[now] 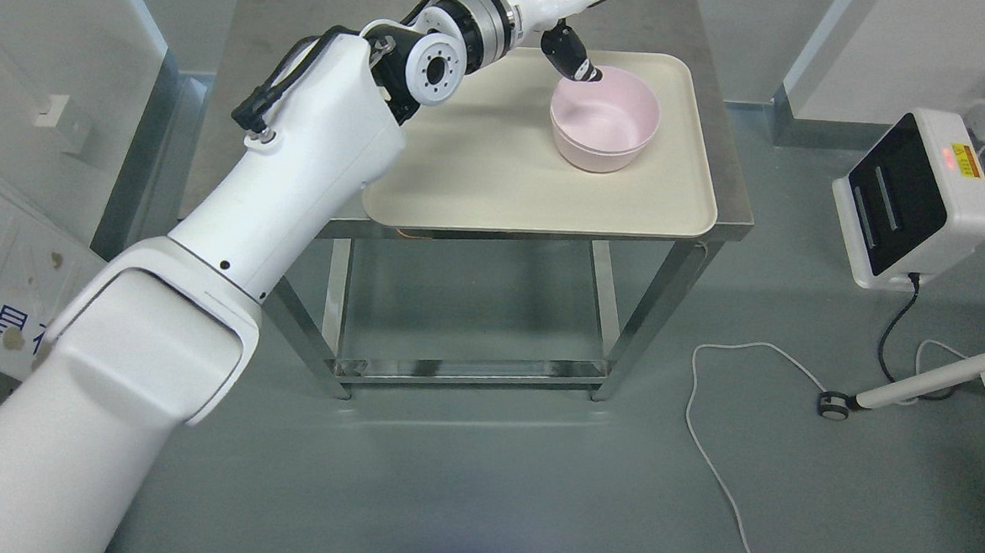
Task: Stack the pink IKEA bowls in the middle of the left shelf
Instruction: 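Release the stacked bowl and move the left hand to the stack's rim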
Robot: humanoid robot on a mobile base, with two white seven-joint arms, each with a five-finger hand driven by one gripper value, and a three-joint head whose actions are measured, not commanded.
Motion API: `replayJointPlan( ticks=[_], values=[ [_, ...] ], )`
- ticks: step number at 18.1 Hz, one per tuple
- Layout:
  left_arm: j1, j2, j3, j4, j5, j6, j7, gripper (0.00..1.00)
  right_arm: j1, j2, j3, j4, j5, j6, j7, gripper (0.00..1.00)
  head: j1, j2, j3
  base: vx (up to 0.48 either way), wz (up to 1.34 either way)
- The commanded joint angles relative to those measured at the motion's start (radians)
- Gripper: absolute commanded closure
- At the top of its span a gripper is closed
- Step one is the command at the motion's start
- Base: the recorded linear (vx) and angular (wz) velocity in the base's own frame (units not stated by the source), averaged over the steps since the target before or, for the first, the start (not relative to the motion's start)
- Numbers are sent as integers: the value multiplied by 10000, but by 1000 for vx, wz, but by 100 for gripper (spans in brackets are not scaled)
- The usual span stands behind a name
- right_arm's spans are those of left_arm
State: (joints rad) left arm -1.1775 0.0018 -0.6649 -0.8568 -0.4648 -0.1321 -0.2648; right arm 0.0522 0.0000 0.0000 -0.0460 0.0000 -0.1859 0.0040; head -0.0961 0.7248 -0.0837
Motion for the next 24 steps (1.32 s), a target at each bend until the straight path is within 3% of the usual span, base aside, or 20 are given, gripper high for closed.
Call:
replayJointPlan(
  ticks=[1,2,3,6,13,15,18,24],
  values=[
    [1876,157,3745,-2211,4383,-1373,852,0,0,-175,-107,0,77,3,-10,0,0,0,0,0,0],
    [2321,157,3917,-2717,5800,-1561,853,0,0,-175,-107,0,77,3,-10,0,0,0,0,0,0],
    [3100,157,4177,-3739,6118,-1578,838,0,0,-175,-107,0,77,3,-10,0,0,0,0,0,0],
    [4377,157,4073,-5081,5725,-1578,228,1,0,-175,-107,0,77,3,5,0,0,0,0,0,0],
    [4611,157,3336,-4808,191,-1594,-1812,6,0,-175,-107,0,77,3,5,0,0,0,0,0,0],
    [4612,157,3320,-4808,-578,-1594,-2595,9,0,-175,-107,0,77,3,-10,0,0,0,0,0,0],
    [4336,157,3015,-4808,-2112,-1212,-2644,9,0,-175,-107,0,77,3,-10,0,0,0,0,0,0],
    [3584,157,2002,-4532,-3216,-29,-2629,11,0,-175,-107,0,77,3,-10,0,0,0,0,0,0]
  ],
)
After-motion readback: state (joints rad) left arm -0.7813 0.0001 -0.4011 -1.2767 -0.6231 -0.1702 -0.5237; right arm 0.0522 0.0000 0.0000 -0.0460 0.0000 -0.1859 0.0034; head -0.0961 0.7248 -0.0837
